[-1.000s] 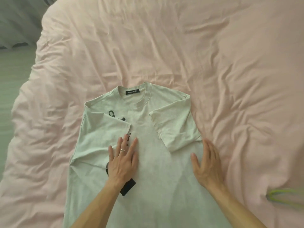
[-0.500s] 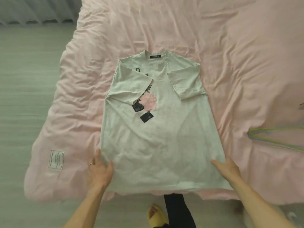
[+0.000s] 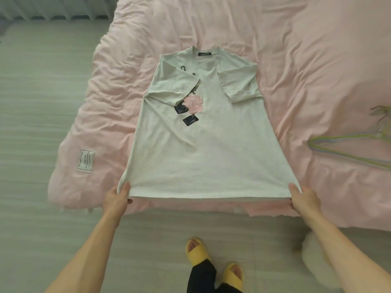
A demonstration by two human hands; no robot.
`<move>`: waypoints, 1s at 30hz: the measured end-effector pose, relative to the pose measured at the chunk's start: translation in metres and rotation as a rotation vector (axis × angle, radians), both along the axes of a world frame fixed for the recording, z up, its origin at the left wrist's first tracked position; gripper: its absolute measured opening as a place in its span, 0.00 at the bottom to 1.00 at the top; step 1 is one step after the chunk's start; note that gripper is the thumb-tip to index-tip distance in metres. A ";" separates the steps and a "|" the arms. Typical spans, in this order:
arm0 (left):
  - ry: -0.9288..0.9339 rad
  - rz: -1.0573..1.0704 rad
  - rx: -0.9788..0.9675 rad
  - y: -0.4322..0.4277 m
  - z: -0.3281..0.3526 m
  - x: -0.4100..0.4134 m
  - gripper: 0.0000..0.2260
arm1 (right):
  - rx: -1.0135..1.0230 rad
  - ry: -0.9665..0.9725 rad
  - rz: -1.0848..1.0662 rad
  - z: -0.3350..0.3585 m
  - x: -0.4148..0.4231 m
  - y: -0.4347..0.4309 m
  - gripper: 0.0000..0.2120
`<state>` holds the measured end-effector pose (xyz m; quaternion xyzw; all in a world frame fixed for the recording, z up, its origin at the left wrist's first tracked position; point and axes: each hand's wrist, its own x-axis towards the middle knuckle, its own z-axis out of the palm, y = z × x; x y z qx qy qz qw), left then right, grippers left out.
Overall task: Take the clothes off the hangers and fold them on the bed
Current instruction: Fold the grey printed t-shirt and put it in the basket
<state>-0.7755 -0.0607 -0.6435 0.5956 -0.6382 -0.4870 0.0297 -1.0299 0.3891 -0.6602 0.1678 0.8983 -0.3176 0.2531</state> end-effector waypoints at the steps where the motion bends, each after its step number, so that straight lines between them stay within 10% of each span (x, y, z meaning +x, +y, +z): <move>1: 0.021 0.000 -0.002 -0.001 0.004 0.001 0.13 | -0.002 0.025 0.007 -0.001 0.000 0.006 0.31; 6: 0.054 0.064 0.003 0.021 0.023 0.003 0.09 | -0.018 0.127 -0.056 0.028 0.005 0.019 0.38; 14: 0.184 0.227 0.113 0.051 0.060 0.006 0.12 | -0.254 0.192 -0.300 0.041 -0.012 0.054 0.13; 21: 0.353 0.304 0.298 0.027 0.102 -0.034 0.14 | -0.523 0.087 -0.384 0.101 -0.059 0.008 0.15; 30: 0.344 0.021 -0.075 -0.044 0.104 -0.144 0.05 | -0.274 0.316 -0.077 0.093 -0.180 -0.054 0.12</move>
